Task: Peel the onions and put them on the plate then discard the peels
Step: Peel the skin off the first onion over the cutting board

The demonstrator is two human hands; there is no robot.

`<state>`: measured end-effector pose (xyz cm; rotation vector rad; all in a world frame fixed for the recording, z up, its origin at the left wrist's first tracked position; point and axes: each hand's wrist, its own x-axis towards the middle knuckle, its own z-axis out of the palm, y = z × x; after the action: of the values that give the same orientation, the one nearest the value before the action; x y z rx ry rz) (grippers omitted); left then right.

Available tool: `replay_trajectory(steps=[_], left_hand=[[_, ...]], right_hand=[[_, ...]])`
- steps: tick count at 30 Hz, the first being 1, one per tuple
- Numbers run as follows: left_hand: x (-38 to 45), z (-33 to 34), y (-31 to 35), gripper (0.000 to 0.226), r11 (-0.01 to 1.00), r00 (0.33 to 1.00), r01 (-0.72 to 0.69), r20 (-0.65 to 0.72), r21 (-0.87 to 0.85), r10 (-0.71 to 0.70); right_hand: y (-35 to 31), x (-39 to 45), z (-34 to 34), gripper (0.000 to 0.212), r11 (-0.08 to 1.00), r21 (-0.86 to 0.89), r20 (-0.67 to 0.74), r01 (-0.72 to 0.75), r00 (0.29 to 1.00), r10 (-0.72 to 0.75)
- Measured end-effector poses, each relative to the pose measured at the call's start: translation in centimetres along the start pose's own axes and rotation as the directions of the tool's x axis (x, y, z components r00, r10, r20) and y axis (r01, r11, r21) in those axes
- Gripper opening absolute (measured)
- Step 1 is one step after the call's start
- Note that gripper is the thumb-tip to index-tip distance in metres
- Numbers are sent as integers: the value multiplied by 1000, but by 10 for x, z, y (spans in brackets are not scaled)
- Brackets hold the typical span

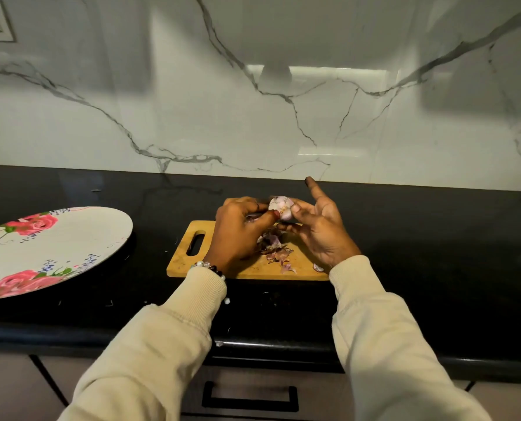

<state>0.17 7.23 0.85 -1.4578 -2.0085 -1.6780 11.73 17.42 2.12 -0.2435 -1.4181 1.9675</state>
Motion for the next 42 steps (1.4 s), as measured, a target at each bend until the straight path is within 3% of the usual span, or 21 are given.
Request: replay_trajectory(steps=[4, 9, 16, 23, 30, 32, 35, 42], left_hand=[[0, -2, 4, 16, 966, 993, 113, 57, -231, -103], [4, 1, -11, 19, 987, 990, 126, 44, 95, -131], [4, -2, -7, 17, 980, 999, 43, -11, 196, -42], [4, -2, -3, 18, 972, 991, 122, -75, 203, -108], [5, -3, -2, 33, 983, 963, 177, -213, 41, -165], [5, -2, -3, 32, 981, 974, 145, -195, 132, -118], [5, -1, -7, 10, 966, 989, 70, -145, 250, -34], [1, -3, -2, 26, 960, 970, -190, -111, 205, 215]], right_hand=[[3, 0, -1, 78, 999, -36, 21, -10, 1000, 11], [5, 2, -3, 80, 998, -65, 23, 2, 1000, -1], [6, 2, 0, 77, 1000, -22, 31, -3, 1000, 4], [5, 5, 1, 75, 1000, 26, 6, -3, 1000, 3], [2, 8, -2, 69, 991, 133, -85, 26, 996, -15], [0, 7, -2, 66, 986, 163, -115, 36, 993, -17], [0, 7, -2, 64, 985, 170, -127, 36, 992, -14], [1, 7, -1, 62, 988, 157, -130, 2, 991, 19]])
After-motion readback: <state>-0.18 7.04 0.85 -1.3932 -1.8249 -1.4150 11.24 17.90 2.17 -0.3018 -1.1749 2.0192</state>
